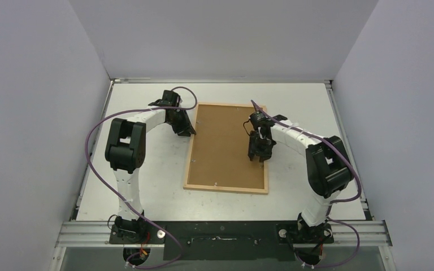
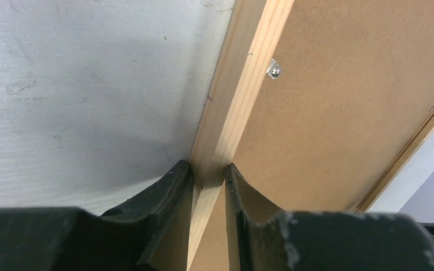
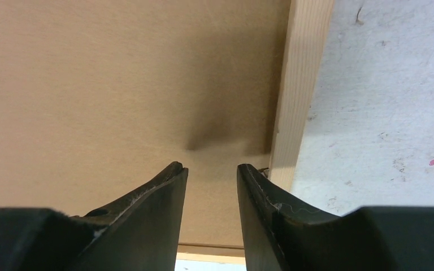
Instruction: Put the photo into the frame
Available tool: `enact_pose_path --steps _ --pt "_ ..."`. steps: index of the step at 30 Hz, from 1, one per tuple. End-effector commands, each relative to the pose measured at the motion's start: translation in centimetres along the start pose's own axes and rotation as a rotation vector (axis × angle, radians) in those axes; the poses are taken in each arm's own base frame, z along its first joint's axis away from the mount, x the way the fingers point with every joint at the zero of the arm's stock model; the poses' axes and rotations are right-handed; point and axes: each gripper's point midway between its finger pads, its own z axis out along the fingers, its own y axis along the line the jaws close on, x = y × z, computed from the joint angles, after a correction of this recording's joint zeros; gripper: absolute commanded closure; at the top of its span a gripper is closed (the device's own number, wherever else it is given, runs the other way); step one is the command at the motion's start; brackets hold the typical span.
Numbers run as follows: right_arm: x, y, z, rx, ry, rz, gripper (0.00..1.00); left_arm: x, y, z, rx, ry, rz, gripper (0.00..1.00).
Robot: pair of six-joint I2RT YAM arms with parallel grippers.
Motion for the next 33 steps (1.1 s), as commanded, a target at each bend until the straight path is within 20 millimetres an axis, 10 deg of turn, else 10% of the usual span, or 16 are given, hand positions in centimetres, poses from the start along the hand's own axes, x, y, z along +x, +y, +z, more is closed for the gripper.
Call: enact_pose_path --steps 1,12,20,26,33 --pt "-4.0 2.3 -5.3 -0.105 -0.214 0.053 0.61 1.4 5.4 3.1 -0.183 0.031 -0.056 0.90" --pt "-1.5 -2.8 -6.2 0.083 -0.296 0.176 0.59 0.5 0.8 0.7 0.085 0.025 -0.029 0.72" --pt "-3.9 6.3 -7.2 0.008 -0.377 -0.009 0.56 -3.1 -0.5 -6.6 0.189 -0.125 -0.026 0.63" --pt "-4.3 16.7 -5.8 -0.067 -0.398 -0.144 0.53 -3.2 4.3 -10.8 0.089 -0.226 -0.103 0.60" --pt "-5.4 24.4 -4.0 -0.089 -0.459 -0.223 0.50 -0.8 11.1 -13.7 -0.147 -0.276 -0.155 0.53"
